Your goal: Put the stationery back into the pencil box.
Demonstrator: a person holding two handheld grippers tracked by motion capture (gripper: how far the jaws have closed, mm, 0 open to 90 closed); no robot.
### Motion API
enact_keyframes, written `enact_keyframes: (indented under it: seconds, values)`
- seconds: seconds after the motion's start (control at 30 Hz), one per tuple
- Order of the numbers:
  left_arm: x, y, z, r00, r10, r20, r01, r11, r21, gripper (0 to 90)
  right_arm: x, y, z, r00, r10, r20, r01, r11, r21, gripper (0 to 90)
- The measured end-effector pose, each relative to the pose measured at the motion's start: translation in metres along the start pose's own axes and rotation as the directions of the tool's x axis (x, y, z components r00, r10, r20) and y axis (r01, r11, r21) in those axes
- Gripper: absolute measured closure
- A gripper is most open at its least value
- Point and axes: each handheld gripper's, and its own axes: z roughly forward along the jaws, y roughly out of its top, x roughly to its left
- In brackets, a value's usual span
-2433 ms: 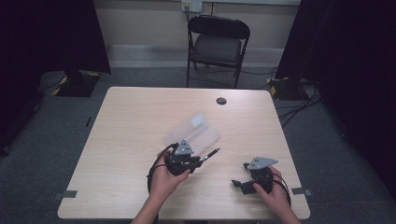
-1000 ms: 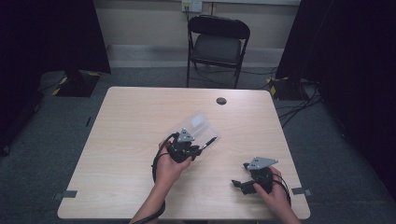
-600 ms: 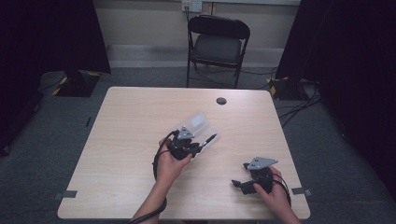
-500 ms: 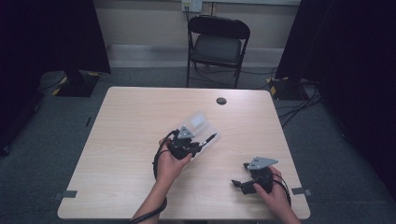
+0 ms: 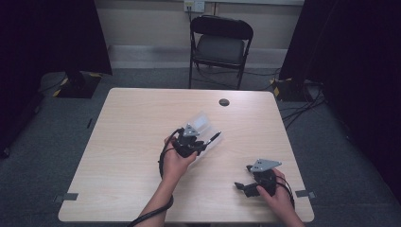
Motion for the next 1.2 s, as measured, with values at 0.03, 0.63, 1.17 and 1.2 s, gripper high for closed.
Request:
enact_keyframes:
  seconds: [0.03,0.63,1.17,1.2]
  values:
    - [0.0,0.0,0.001,0.9999,-0.008,-0.006,0.008,1.0,0.0,77.5,0.0,0.0,0.0,1.0,0.0,0.0,0.0,1.0,0.0,13.7]
    - [0.012,0.0,0.007,0.9986,-0.035,-0.04,0.035,0.9994,-0.005,77.4,0.0,0.0,0.0,1.0,0.001,0.0,-0.001,1.0,0.0,13.7]
    - [0.017,-0.001,0.014,0.9965,-0.041,-0.073,0.041,0.9991,0.008,77.4,0.0,0.0,0.0,1.0,0.002,0.0,-0.002,1.0,0.0,13.7]
    - [0.018,-0.002,0.015,0.9963,-0.04,-0.076,0.041,0.9991,0.015,77.4,0.0,0.0,0.0,1.0,0.001,0.0,-0.001,1.0,0.0,13.8]
